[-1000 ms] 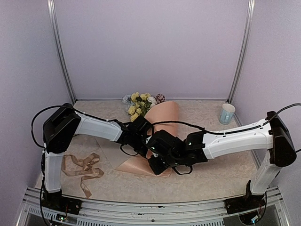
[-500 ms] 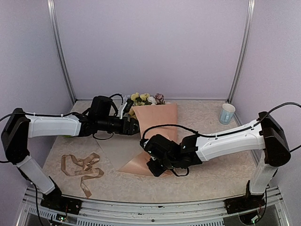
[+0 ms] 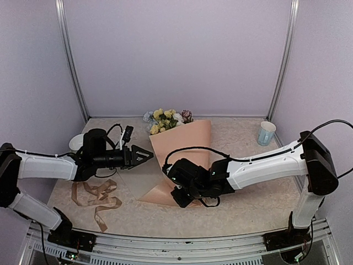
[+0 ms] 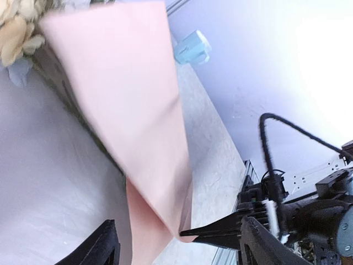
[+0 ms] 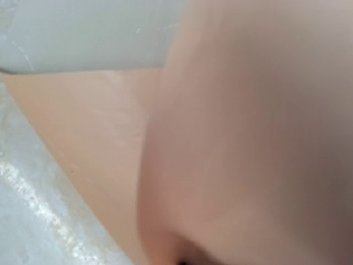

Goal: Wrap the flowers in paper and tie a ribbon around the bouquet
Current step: Fold the one-fourth-folded wrapping paper at the center of the board, then press the fold line on the 2/3-folded wrapping paper.

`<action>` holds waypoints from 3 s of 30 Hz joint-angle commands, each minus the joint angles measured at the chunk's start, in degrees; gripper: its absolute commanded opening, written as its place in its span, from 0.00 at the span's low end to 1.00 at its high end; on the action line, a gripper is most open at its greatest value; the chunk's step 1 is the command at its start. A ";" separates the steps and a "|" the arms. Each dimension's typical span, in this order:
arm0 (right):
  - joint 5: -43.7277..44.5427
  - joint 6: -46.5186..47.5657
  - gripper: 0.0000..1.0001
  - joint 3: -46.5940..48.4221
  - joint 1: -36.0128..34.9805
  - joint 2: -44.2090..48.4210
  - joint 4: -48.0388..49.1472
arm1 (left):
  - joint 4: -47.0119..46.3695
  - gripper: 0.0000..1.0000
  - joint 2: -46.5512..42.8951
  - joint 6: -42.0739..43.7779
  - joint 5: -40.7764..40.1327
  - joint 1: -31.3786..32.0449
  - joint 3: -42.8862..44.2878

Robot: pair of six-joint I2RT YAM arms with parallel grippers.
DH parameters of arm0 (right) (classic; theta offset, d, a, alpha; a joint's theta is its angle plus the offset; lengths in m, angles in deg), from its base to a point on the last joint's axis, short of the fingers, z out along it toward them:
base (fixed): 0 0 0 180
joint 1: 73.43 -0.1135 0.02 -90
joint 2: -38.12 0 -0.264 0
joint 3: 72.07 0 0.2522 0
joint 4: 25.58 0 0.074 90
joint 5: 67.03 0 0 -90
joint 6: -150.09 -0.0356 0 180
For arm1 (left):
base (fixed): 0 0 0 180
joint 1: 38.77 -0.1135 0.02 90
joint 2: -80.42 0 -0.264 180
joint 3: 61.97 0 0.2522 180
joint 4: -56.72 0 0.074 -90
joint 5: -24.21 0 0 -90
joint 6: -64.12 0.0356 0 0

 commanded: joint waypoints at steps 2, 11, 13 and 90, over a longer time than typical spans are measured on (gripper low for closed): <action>0.13 0.81 0.00 1.12 0.54 -0.58 0.70 | -4.45 0.78 -4.39 2.20 -3.62 1.64 -0.27; 0.32 0.73 0.00 0.96 0.62 -0.31 0.95 | -3.84 0.81 9.93 -2.93 -1.64 4.37 4.56; 0.35 1.00 0.00 1.18 0.62 -0.60 1.07 | -4.18 0.82 12.46 -2.93 -0.89 5.84 6.42; -21.75 -9.06 0.01 -20.51 7.61 3.67 7.48 | 4.50 0.00 24.39 9.06 -4.66 3.76 8.56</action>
